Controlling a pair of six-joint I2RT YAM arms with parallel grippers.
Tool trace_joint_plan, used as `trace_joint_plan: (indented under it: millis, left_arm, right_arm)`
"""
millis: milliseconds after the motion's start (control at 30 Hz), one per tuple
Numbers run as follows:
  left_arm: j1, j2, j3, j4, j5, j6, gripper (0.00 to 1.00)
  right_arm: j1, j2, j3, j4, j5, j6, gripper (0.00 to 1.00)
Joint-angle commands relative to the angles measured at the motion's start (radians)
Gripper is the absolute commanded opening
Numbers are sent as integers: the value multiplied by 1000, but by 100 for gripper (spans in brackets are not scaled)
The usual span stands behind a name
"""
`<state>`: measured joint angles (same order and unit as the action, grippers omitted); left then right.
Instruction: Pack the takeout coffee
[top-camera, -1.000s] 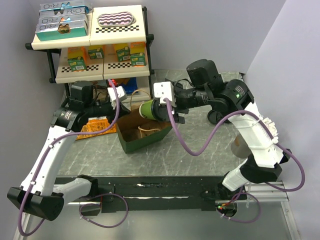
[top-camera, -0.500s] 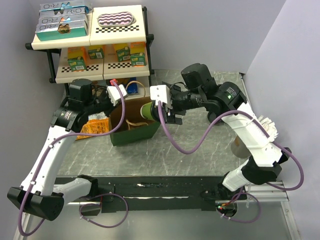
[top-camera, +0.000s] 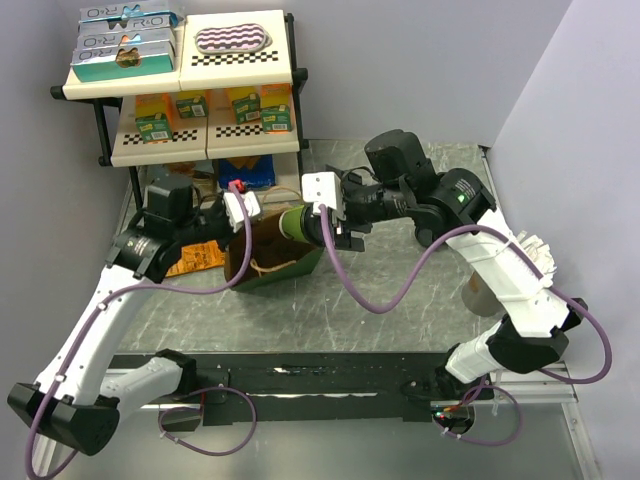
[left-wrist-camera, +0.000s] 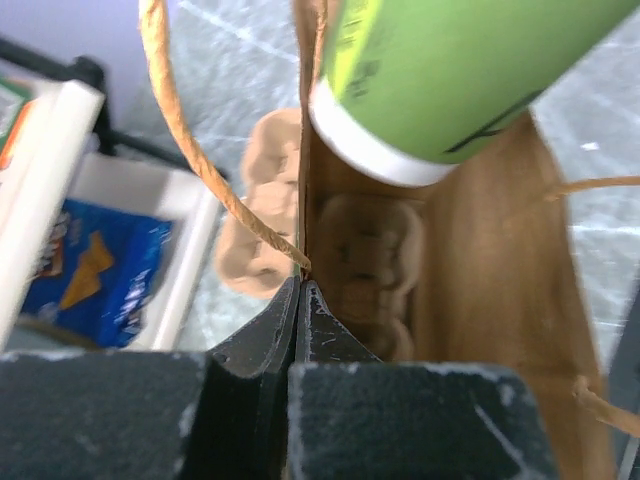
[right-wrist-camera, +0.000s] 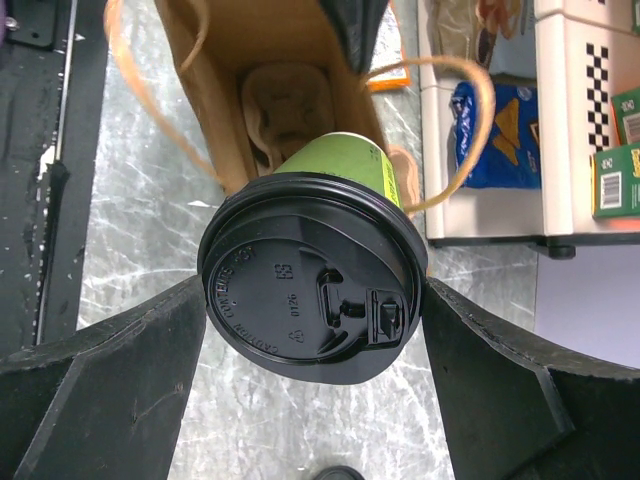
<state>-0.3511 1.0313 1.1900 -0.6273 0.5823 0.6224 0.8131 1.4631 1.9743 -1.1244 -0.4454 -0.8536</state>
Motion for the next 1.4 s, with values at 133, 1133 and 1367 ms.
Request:
trace_joint_plan:
  millis: [133, 1133, 1367]
  left_arm:
    - [-54, -65, -50, 57, 90, -170, 1]
    - [-192, -194, -202, 201, -18, -342, 1]
    - [-192, -212, -219, 199, -10, -359, 1]
  right_arm:
    - [77, -15, 43, -84, -12, -57, 0]
    - [281, -21, -226, 37, 396, 7, 0]
    - [301, -32, -327, 132, 471, -18, 0]
